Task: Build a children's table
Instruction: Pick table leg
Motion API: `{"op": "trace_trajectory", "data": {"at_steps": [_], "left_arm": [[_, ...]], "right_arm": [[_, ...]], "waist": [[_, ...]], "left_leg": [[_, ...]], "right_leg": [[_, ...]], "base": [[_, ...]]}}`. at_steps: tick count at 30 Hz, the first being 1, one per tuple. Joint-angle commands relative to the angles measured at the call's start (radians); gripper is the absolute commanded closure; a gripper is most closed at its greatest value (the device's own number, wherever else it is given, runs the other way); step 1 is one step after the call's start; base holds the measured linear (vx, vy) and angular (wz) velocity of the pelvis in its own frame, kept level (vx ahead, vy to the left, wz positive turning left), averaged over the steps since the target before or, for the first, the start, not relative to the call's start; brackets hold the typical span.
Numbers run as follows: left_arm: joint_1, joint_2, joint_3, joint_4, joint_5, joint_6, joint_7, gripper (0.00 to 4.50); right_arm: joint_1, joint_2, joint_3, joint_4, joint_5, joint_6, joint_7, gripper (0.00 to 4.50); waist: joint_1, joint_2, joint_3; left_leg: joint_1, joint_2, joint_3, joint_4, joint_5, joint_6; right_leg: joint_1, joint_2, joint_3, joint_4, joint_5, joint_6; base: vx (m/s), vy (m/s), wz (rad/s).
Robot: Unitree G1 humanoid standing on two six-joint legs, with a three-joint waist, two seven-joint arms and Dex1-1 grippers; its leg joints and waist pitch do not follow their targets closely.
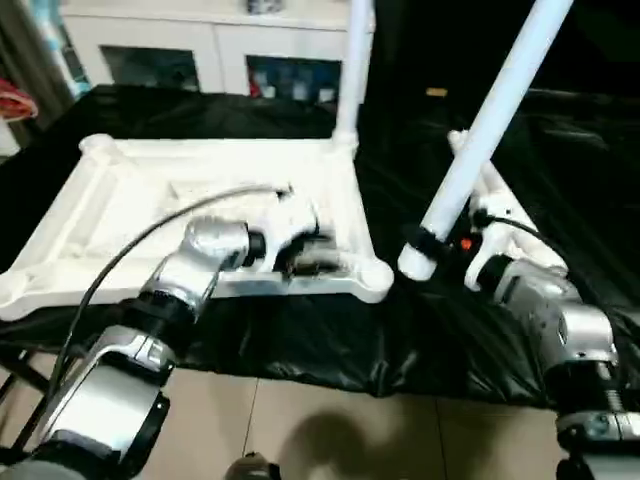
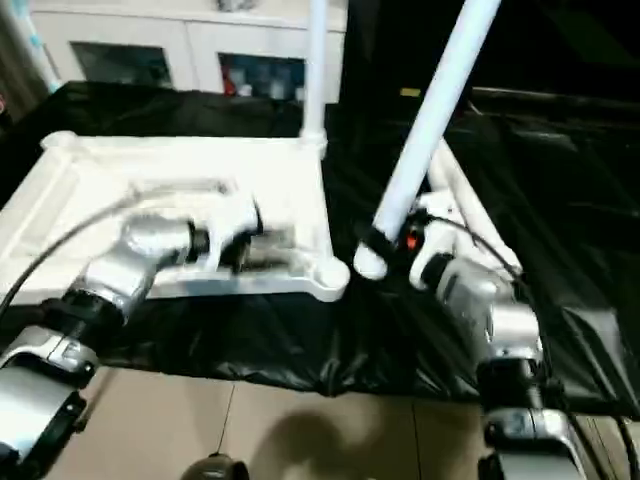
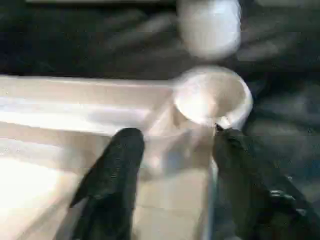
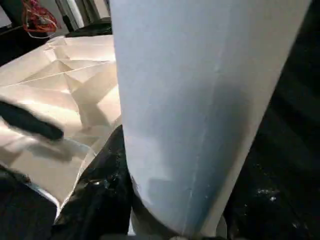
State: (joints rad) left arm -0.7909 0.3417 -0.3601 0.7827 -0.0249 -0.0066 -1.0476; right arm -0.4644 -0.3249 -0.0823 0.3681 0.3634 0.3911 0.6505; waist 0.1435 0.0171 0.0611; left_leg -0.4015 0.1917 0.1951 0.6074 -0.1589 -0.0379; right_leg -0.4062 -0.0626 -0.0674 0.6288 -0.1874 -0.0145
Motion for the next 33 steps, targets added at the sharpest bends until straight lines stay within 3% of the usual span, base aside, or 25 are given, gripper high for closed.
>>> {"op": "trace_trajectory", "data": {"at_steps": [1, 2, 6, 8, 9, 13, 24, 33], "left_arm": [[-0.037, 0.006, -0.013, 0.043, 0.025, -0.038, -0.04, 2.29], [-0.052, 0.006, -0.022, 0.088, 0.044, -0.067, -0.049, 2.39], [-0.096, -0.001, -0.027, 0.208, 0.06, -0.111, -0.108, 2.83], [-0.11, 0.001, -0.034, 0.247, 0.079, -0.131, -0.103, 2.86], [-0.115, 0.002, -0.038, 0.262, 0.088, -0.14, -0.101, 2.91], [-0.129, 0.007, -0.031, 0.311, 0.096, -0.142, -0.114, 3.29], [-0.163, -0.003, 0.008, 0.416, 0.107, -0.178, -0.135, 4.1], [-0.144, -0.033, 0.048, 0.406, 0.054, -0.094, -0.277, 4.5]], "right_arm": [[0.001, 0.002, -0.012, -0.031, -0.004, -0.02, -0.011, 2.6], [0.006, 0.004, -0.009, -0.037, -0.005, -0.024, -0.017, 2.6], [0.03, 0.004, -0.009, -0.065, -0.003, -0.018, -0.022, 2.6], [0.039, 0.003, -0.008, -0.073, -0.004, -0.015, -0.021, 2.6], [0.042, 0.003, -0.008, -0.076, -0.004, -0.014, -0.019, 2.6], [0.052, 0.003, -0.005, -0.084, -0.003, -0.013, -0.015, 2.6], [0.051, -0.002, 0.002, -0.094, -0.003, -0.007, -0.01, 2.6], [0.035, -0.029, 0.036, -0.105, -0.012, 0.007, 0.044, 2.6]], "waist": [[-0.001, 0.003, -0.087], [-0.001, 0.012, -0.087], [0.0, 0.01, -0.088], [0.002, 0.017, -0.089], [0.001, 0.015, -0.088], [0.002, 0.022, -0.087], [0.003, 0.019, -0.086], [0.005, 0.012, -0.087]], "left_leg": [[0.029, 0.041, -0.028, -0.066, -0.194, -0.021], [0.031, 0.039, -0.028, -0.065, -0.194, -0.018], [0.031, 0.041, -0.028, -0.063, -0.193, -0.011], [0.031, 0.04, -0.027, -0.061, -0.19, -0.002], [0.031, 0.041, -0.027, -0.061, -0.194, 0.0], [0.032, 0.042, -0.028, -0.061, -0.201, 0.002], [0.032, 0.043, -0.027, -0.063, -0.208, 0.009], [0.029, 0.043, -0.024, -0.059, -0.173, 0.031]], "right_leg": [[0.057, -0.091, 0.047, -0.071, -0.118, -0.188], [0.054, -0.091, 0.047, -0.075, -0.124, -0.189], [0.057, -0.09, 0.048, -0.07, -0.096, -0.208], [0.055, -0.09, 0.046, -0.071, -0.087, -0.22], [0.056, -0.091, 0.047, -0.071, -0.086, -0.224], [0.055, -0.092, 0.046, -0.073, -0.114, -0.226], [0.055, -0.094, 0.046, -0.075, -0.121, -0.236], [0.057, -0.095, 0.046, -0.07, -0.082, -0.254]], "base": [[0.0, 0.0, 0.0], [0.0, 0.0, 0.0], [0.0, 0.0, 0.0], [0.0, 0.0, 0.0], [0.0, 0.0, 0.0], [0.0, 0.0, 0.0], [0.0, 0.0, 0.0], [0.0, 0.0, 0.0]]}}
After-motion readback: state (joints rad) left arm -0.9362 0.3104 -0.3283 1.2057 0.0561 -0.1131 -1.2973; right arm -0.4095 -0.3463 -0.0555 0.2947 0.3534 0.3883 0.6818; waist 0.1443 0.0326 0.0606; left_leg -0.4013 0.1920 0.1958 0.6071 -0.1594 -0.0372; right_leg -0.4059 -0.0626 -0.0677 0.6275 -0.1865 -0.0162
